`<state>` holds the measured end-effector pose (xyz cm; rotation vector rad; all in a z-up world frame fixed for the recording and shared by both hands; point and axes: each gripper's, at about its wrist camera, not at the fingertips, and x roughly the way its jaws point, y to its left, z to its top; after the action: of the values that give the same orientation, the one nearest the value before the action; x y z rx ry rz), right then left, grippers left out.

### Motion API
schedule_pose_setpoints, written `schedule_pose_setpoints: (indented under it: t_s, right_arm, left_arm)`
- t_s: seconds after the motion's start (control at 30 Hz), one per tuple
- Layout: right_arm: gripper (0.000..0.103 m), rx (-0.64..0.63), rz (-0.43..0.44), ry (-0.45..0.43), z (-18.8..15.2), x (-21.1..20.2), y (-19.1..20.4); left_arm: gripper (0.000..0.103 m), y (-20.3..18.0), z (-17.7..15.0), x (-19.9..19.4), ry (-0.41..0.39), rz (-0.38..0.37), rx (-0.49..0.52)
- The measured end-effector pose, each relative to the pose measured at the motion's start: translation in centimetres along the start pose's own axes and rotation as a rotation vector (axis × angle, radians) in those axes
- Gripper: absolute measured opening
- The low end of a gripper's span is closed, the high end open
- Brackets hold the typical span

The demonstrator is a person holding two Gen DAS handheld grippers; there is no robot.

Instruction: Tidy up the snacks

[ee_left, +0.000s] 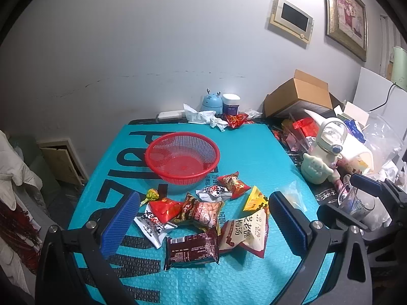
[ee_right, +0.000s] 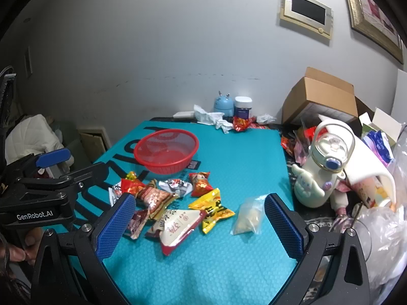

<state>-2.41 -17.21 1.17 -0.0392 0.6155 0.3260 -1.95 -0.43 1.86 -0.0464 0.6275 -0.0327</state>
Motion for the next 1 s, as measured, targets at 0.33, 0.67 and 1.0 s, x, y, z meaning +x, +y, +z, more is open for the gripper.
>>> schedule_pose_setpoints:
  t_s: [0.33, 0.67, 1.0]
  right_arm:
    - [0.103, -0.006, 0.008, -0.011, 0.0, -0.2, 0.2]
    - [0.103, -0.004, 0.015, -0.026, -0.3, -0.9, 0.5]
    - [0.103, -0.003, 0.015, -0.049, -0.9, -2.3, 0.7]
  left_arm:
    - [0.103, 0.3, 0.0, -0.6, -0.013, -0.004, -0.004]
    - [0.103, 0.2, -0.2, -1.6, -0.027, -0.005, 0.000]
    - [0.103, -0.4, -0.7, -3.1, -0.054, -0.011, 0.013]
